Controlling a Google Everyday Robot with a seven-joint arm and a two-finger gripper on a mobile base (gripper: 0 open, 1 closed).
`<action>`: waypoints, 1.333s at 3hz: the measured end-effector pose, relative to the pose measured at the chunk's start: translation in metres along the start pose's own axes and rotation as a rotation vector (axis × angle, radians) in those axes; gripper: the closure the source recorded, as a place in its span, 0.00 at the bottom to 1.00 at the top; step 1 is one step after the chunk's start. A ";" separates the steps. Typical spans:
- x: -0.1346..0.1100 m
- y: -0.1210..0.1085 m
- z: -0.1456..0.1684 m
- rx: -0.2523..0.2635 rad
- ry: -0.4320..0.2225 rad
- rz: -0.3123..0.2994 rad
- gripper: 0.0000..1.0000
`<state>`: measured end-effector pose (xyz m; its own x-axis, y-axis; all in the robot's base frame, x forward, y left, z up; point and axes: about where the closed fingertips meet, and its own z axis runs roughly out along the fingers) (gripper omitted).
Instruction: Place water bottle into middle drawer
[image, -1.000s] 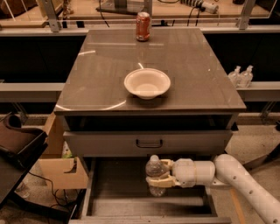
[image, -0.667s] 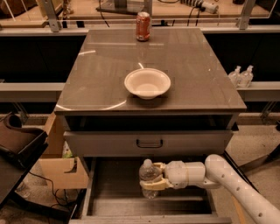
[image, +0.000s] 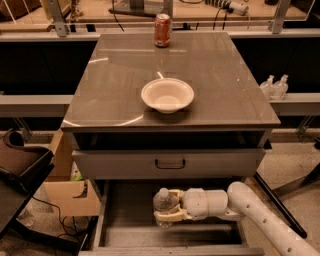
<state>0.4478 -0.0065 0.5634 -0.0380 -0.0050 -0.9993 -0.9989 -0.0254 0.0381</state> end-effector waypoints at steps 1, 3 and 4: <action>0.000 0.000 0.000 0.000 0.000 0.000 1.00; 0.018 -0.001 0.015 0.002 -0.045 0.032 1.00; 0.027 -0.004 0.023 0.001 -0.071 0.039 1.00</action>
Offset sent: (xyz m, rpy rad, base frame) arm -0.0030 0.0079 -0.0214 0.0374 0.0601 -0.0232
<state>0.4499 0.0165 0.5361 -0.0784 0.0652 -0.9948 -0.9967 -0.0256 0.0768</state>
